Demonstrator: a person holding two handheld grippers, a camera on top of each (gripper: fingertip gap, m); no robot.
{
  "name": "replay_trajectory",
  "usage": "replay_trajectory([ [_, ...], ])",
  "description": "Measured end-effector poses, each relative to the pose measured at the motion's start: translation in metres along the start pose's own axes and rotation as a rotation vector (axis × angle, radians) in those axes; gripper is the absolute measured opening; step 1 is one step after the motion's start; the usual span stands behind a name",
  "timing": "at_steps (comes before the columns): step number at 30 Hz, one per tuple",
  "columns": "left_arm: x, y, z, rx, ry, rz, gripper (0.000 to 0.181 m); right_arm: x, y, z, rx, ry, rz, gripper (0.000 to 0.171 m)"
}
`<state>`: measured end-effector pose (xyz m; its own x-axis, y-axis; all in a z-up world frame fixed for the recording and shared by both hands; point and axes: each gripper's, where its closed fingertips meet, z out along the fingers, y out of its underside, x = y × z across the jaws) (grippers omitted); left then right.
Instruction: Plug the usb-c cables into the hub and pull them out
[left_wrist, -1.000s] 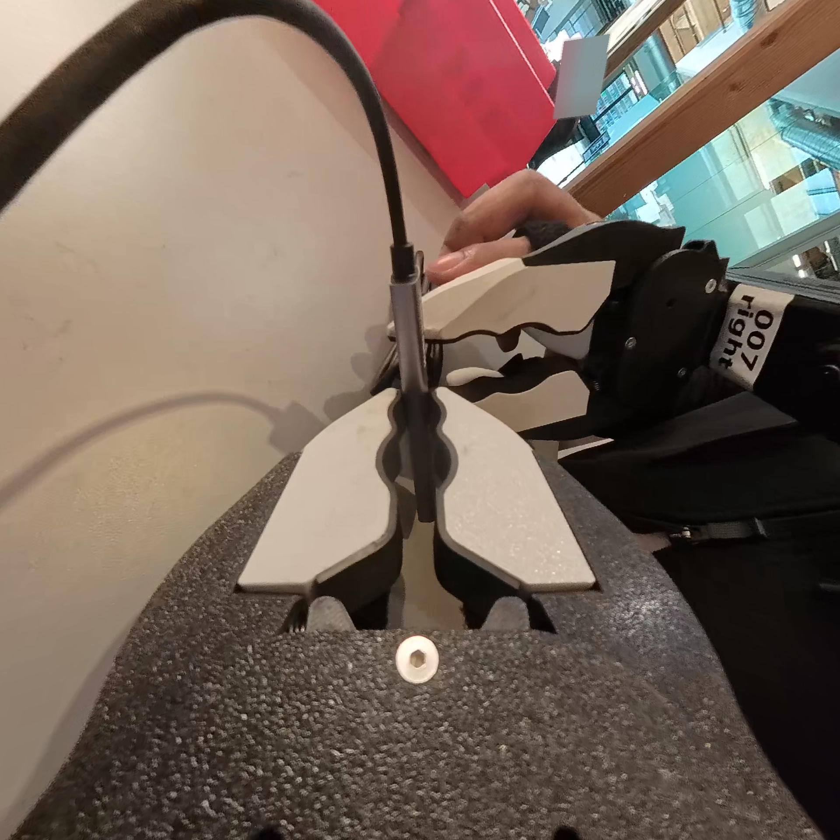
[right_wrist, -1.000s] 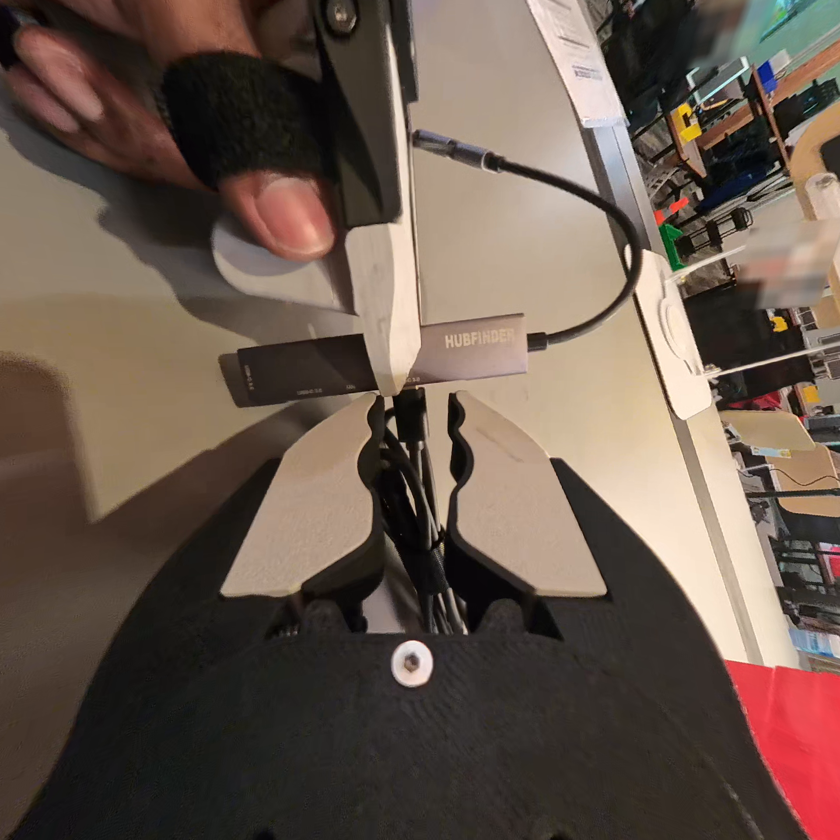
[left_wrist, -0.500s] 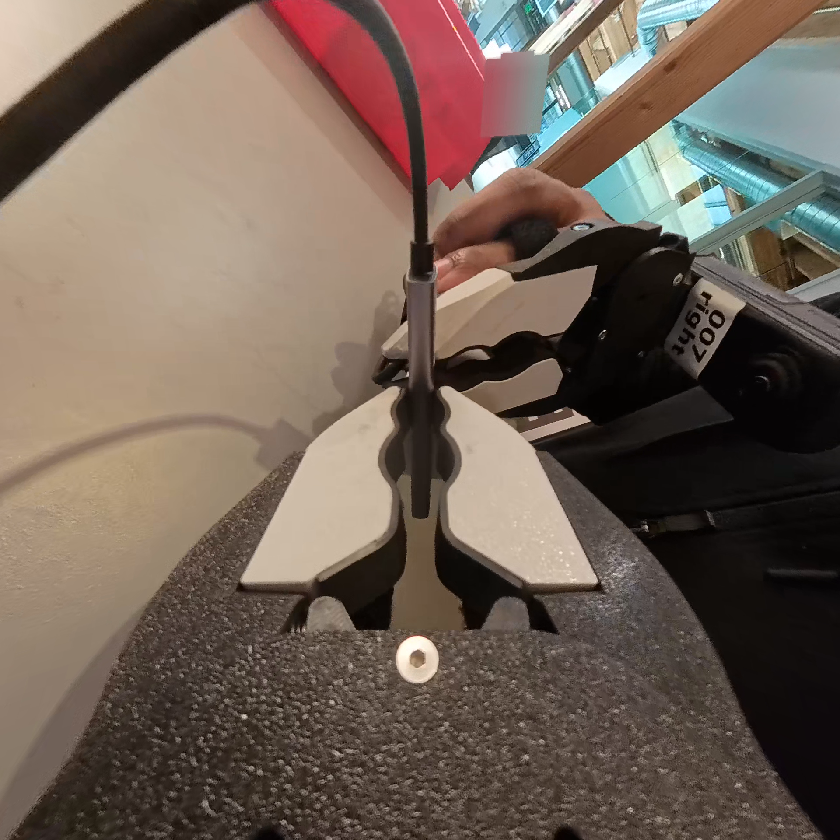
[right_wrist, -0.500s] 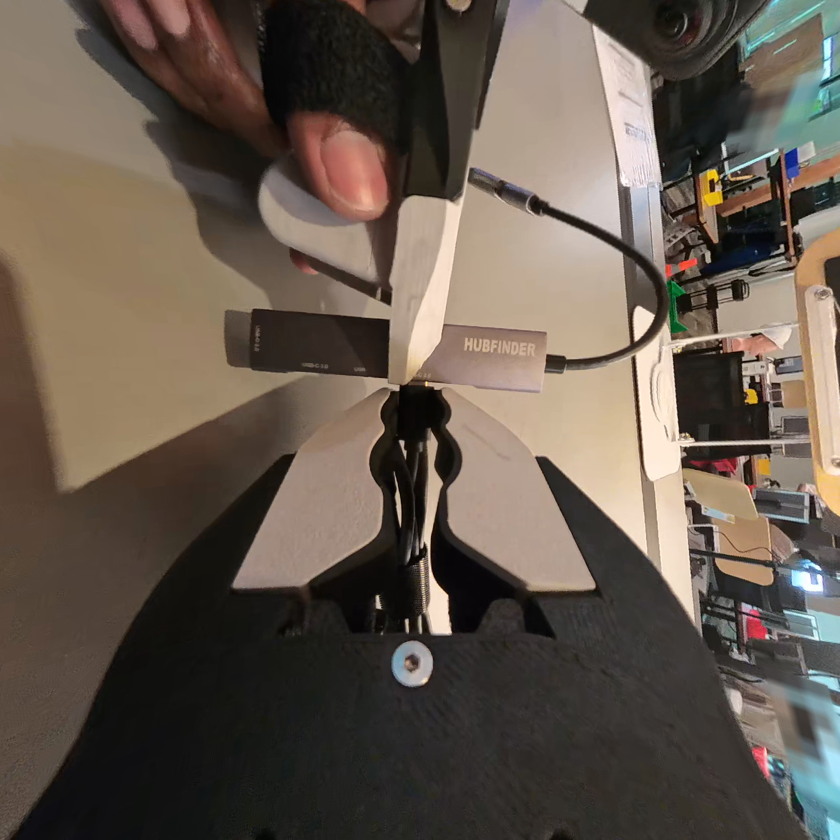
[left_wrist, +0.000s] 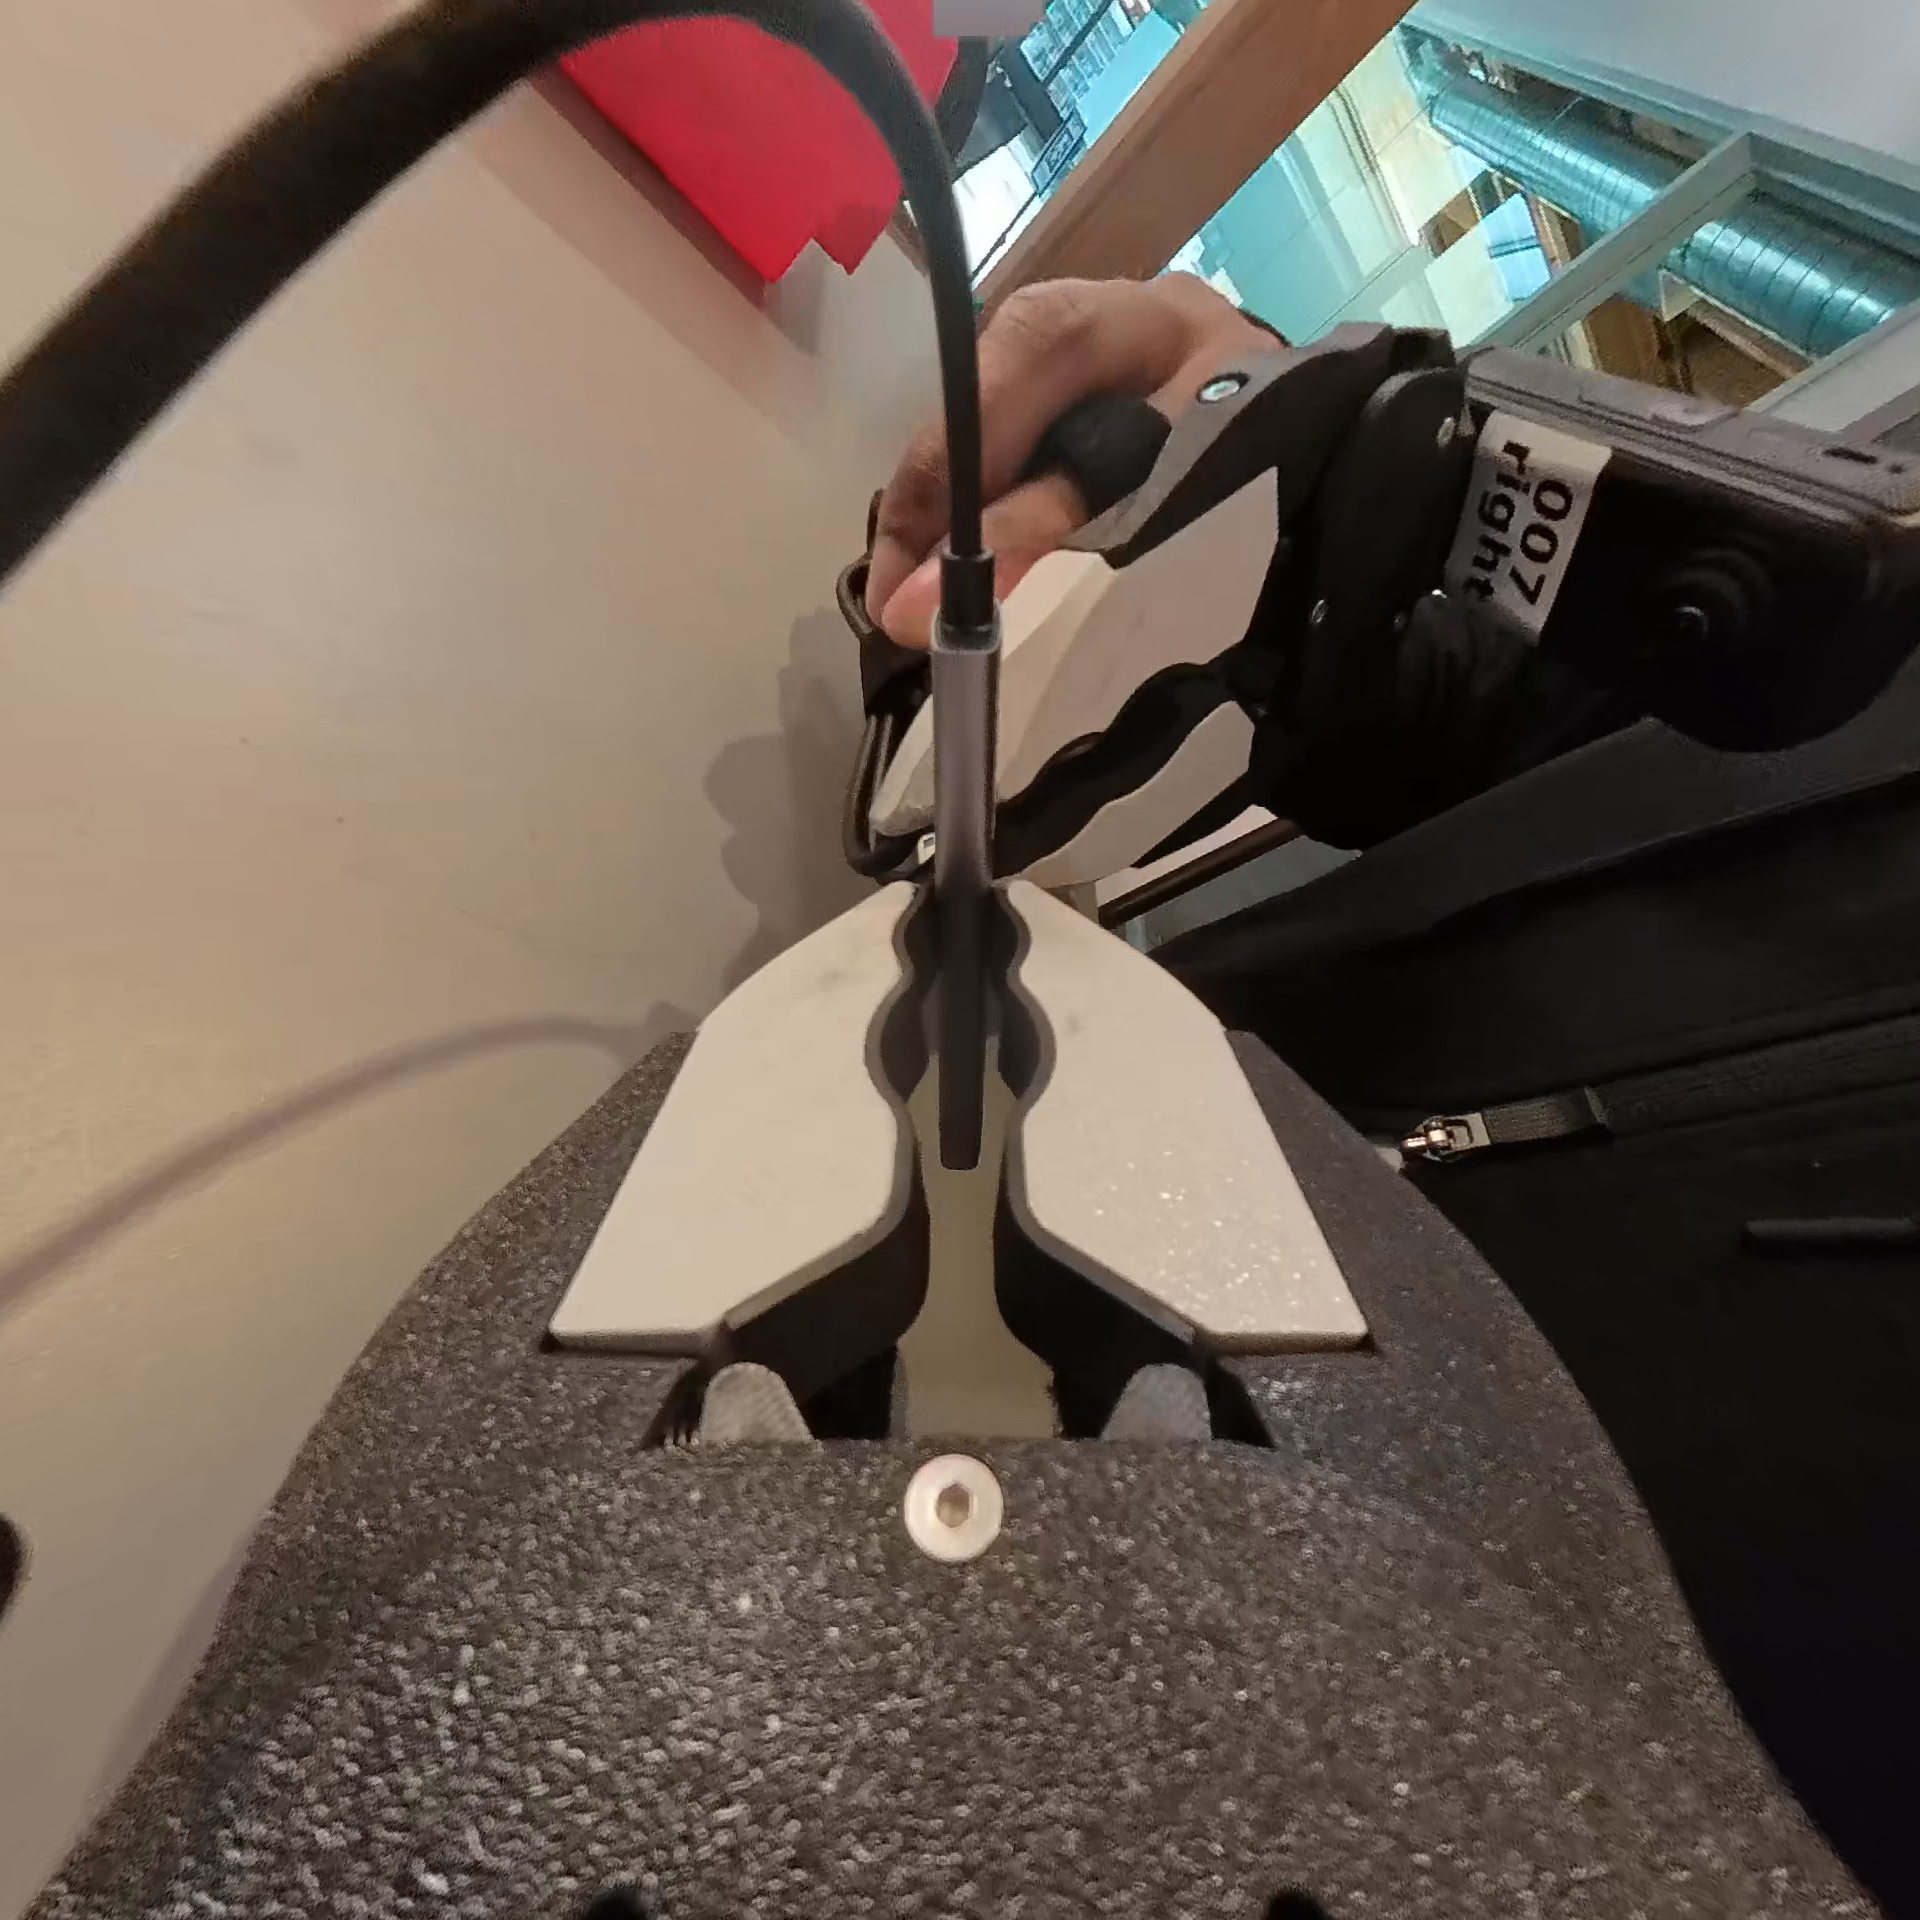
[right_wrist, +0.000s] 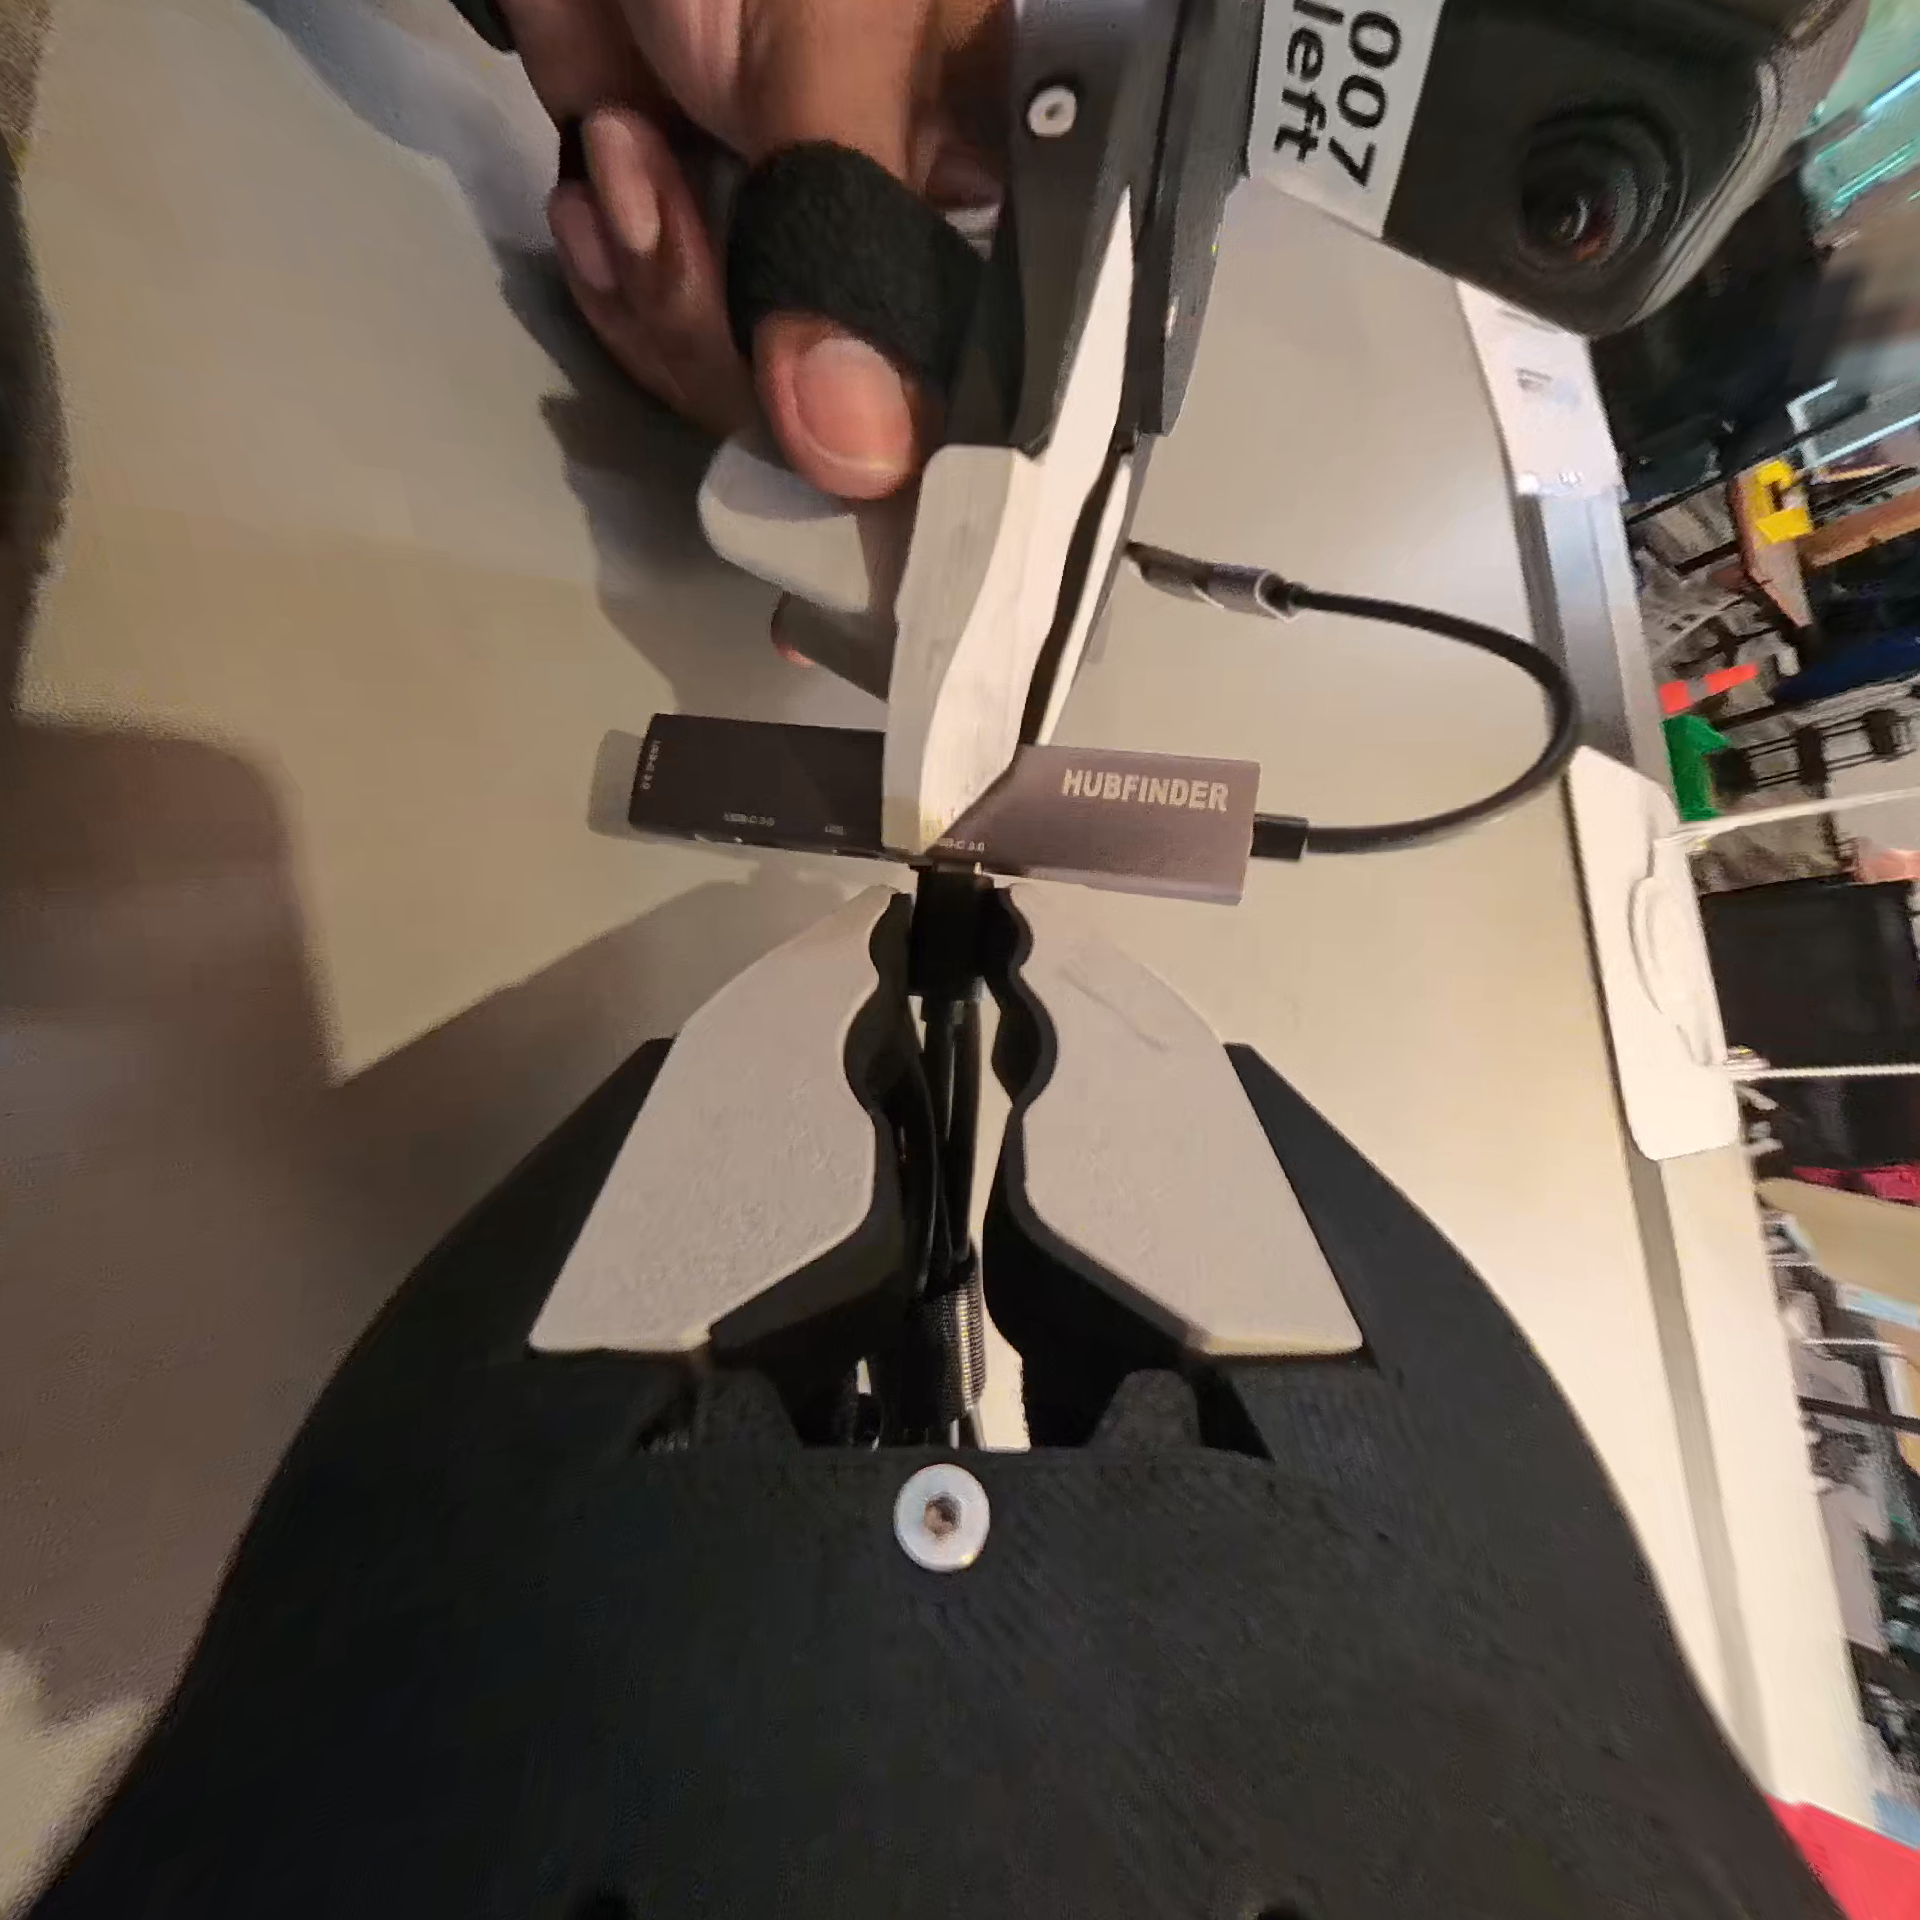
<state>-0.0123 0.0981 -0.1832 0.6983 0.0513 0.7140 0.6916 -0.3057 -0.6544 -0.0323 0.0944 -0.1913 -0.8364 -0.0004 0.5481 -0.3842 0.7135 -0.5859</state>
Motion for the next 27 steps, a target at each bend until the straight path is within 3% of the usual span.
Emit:
replay_trajectory([
  [1,0.001,0.000,0.001,-0.002,0.006,-0.002,0.010,-0.001,0.001,-0.001,-0.003,-0.011,0.013,0.014],
  [7,0.009,-0.004,0.005,0.030,0.030,0.003,0.010,0.000,-0.001,-0.011,-0.005,-0.018,0.032,0.014],
  [9,-0.003,-0.005,-0.004,0.039,-0.074,0.002,0.010,0.008,0.014,-0.014,-0.069,0.008,0.108,0.013],
  [11,-0.041,-0.007,-0.062,0.126,-0.304,-0.040,0.010,0.034,0.060,-0.038,-0.166,0.129,0.234,0.014],
  [13,-0.037,-0.018,-0.120,0.317,-0.255,-0.110,0.010,0.038,0.078,-0.068,-0.142,0.122,0.323,0.013],
  [15,-0.035,-0.010,-0.145,0.278,-0.311,-0.087,0.010,0.036,0.074,-0.086,-0.152,0.122,0.253,0.013],
  [20,-0.016,-0.014,-0.122,0.226,-0.250,-0.012,0.010,0.073,0.071,-0.130,-0.168,0.189,0.210,0.013],
  [27,-0.011,-0.002,-0.077,0.199,-0.141,-0.037,0.010,0.165,0.144,-0.226,-0.354,0.301,0.166,0.013],
])
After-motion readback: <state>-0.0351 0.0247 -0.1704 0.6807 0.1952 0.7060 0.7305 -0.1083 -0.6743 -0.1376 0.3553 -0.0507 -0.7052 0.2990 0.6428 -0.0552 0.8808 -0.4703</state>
